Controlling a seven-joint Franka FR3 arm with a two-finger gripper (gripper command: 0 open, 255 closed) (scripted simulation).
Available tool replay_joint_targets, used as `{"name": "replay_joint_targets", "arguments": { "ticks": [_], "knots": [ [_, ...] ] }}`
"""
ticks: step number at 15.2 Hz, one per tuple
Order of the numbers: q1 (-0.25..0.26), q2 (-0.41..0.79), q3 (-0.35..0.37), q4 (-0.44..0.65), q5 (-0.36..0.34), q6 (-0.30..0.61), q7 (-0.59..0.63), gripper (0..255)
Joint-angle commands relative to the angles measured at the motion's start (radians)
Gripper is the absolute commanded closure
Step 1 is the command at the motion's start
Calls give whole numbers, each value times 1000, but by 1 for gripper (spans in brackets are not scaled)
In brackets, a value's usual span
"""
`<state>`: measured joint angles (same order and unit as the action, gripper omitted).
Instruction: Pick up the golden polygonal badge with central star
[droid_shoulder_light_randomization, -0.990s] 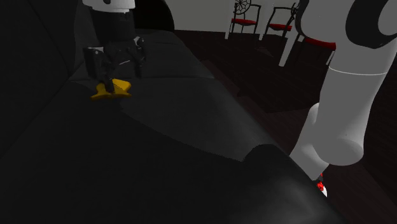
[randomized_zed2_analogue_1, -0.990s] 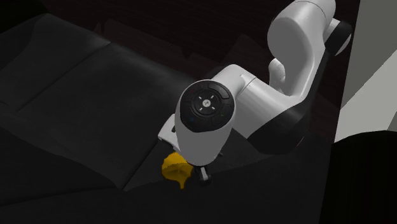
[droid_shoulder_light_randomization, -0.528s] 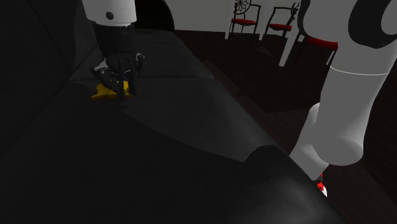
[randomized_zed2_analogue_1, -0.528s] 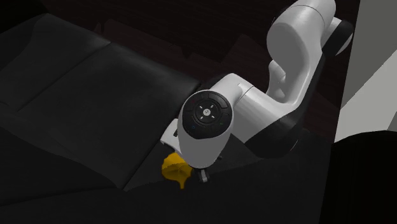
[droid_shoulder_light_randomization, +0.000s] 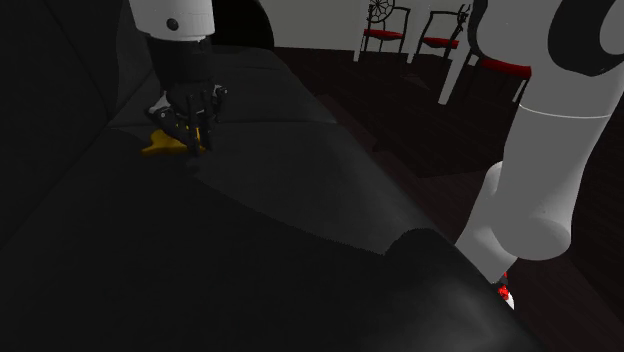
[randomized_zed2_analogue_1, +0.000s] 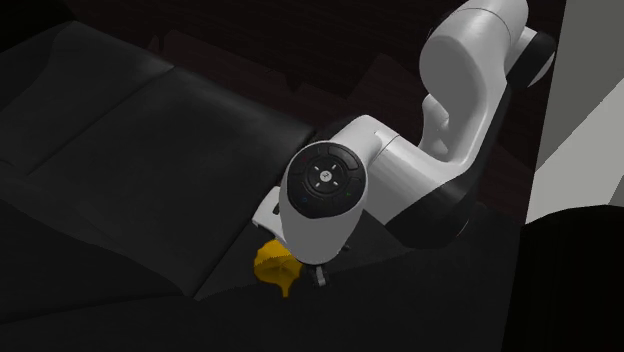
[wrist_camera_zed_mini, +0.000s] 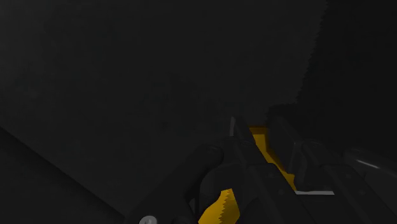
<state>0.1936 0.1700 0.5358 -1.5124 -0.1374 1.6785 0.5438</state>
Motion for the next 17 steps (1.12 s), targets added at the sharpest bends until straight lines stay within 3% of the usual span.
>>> {"name": "replay_joint_targets", "arguments": {
  "ticks": [1,17],
  "knots": [
    [1,4,0,14,-2,-14,0,255],
    [45,83,8,308,-45,-241,8,255]
  ]
}}
